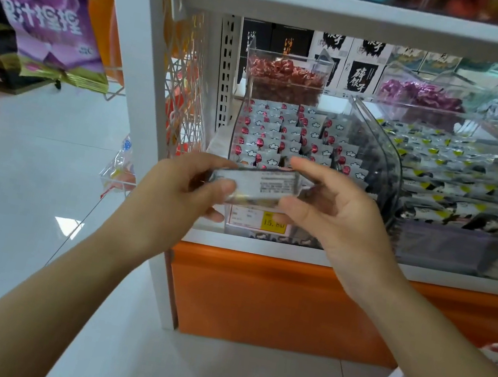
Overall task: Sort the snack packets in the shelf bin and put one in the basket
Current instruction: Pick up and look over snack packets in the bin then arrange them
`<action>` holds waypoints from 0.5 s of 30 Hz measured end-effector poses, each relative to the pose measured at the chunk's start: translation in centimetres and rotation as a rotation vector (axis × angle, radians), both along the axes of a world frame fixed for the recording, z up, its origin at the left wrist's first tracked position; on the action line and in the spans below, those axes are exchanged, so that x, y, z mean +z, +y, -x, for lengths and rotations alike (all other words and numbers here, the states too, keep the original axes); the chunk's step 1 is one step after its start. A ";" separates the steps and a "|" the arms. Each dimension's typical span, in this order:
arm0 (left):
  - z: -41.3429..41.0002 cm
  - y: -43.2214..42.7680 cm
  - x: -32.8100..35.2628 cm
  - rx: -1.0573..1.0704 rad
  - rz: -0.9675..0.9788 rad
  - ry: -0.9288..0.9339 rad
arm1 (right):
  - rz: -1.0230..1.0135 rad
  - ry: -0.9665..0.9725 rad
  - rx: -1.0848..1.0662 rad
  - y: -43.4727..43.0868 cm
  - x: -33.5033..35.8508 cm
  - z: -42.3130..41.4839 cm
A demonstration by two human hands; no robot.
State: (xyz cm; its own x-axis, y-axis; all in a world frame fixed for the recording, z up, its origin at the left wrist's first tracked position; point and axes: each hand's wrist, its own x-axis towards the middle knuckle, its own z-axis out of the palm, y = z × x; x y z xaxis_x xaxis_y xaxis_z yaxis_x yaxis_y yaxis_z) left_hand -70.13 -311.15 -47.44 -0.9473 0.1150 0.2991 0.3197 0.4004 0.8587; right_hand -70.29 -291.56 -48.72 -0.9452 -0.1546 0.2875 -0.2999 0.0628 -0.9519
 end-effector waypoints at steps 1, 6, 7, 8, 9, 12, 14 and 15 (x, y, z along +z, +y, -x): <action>0.1 0.1 0.1 0.014 -0.008 0.012 | -0.003 0.037 -0.035 -0.1 0.2 0.2; 2.2 -0.4 0.9 0.149 0.263 0.185 | 0.081 0.072 -0.252 0.1 1.5 2.4; 2.7 -0.7 0.8 0.137 0.375 0.191 | 0.046 0.079 -0.261 0.0 1.7 2.8; 3.1 -0.8 0.5 0.106 0.483 0.181 | -0.028 0.094 -0.267 -0.1 1.8 3.3; 3.2 -0.9 0.2 0.074 0.567 0.161 | -0.126 0.120 -0.273 -0.3 1.7 3.6; 3.3 -0.7 -1.4 0.027 0.630 0.141 | -0.390 0.226 -0.282 -0.8 2.1 4.4; 3.5 -0.7 -1.9 0.021 0.623 0.142 | -0.543 0.313 -0.279 -1.3 2.8 4.8; 3.6 -0.7 -1.9 0.021 0.621 0.143 | -0.629 0.361 -0.279 -1.7 3.1 5.0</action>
State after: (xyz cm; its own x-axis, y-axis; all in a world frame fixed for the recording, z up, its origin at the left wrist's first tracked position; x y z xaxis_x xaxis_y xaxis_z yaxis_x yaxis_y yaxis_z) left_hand -73.73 -311.82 -49.30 -0.9067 0.2892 0.3069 0.4008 0.8173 0.4140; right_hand -75.34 -293.24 -45.57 -0.8374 -0.1609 0.5224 -0.4785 0.6777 -0.5583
